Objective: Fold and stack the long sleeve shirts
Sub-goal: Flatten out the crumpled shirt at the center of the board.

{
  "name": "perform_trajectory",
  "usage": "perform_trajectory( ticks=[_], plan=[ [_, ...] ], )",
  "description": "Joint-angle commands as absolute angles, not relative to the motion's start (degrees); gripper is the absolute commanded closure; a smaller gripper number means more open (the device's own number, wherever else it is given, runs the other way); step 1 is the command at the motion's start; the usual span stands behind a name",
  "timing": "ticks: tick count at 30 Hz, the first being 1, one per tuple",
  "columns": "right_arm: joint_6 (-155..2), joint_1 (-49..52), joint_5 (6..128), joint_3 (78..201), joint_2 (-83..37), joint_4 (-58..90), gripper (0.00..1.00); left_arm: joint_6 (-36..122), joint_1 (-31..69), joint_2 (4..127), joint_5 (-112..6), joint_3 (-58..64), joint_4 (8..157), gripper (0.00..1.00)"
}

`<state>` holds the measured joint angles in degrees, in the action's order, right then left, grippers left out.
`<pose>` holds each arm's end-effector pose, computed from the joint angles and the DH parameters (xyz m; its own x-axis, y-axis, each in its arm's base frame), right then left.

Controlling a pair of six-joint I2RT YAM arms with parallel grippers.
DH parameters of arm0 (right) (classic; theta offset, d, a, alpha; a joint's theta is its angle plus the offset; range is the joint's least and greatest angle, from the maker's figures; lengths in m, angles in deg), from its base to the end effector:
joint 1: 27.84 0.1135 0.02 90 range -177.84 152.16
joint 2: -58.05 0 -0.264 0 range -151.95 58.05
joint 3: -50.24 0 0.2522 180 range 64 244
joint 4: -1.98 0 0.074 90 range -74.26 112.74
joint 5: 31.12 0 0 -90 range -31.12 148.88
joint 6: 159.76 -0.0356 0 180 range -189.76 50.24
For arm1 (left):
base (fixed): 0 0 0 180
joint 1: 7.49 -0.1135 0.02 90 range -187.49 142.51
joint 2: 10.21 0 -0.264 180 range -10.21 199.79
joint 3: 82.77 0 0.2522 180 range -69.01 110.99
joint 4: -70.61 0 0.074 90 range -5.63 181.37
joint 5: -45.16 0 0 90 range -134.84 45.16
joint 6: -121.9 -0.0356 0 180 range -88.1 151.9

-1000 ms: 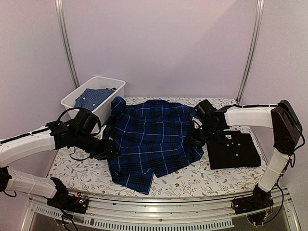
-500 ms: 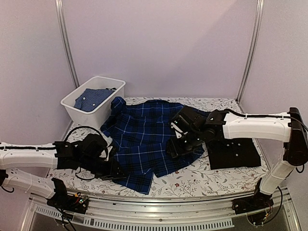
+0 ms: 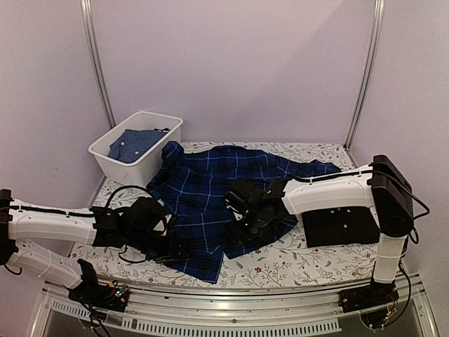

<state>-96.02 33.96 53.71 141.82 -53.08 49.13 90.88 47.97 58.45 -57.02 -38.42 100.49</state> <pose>0.1900 0.3476 0.1748 -0.7701 -0.5038 -0.3913 -0.5800 0.8084 0.1008 0.1171 -0.1834 0.1673 -0.9870 -0.0436 -0.1549 0.0570 0.8057 -0.5896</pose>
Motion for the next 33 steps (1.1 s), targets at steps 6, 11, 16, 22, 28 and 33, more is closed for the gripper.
perform_trajectory(
  ticks=[6,11,16,22,28,33],
  plan=[
    [-88.2,34.2,53.6,136.0,-53.6,40.7,0.29,89.8,48.7,60.1,-57.8,-37.4,98.0,0.60],
    [-89.2,34.2,55.3,133.7,-51.6,40.5,0.46,89.6,48.7,61.0,-58.5,-37.5,97.3,0.60],
    [-92.4,34.8,56.4,130.5,-47.7,41.5,0.78,89.4,48.7,61.1,-58.5,-37.7,97.2,0.60],
    [-96.0,37.6,56.3,129.4,-43.5,43.7,0.97,89.3,48.5,61.0,-58.4,-38.1,97.2,0.60],
    [-101.1,42.3,57.5,128.7,-41.9,43.6,0.97,89.6,48.1,60.0,-57.4,-37.8,97.8,0.60],
    [-107.5,46.3,59.8,125.1,-41.8,39.4,0.89,90.2,46.9,57.1,-55.0,-37.4,100.0,0.61]
  ],
)
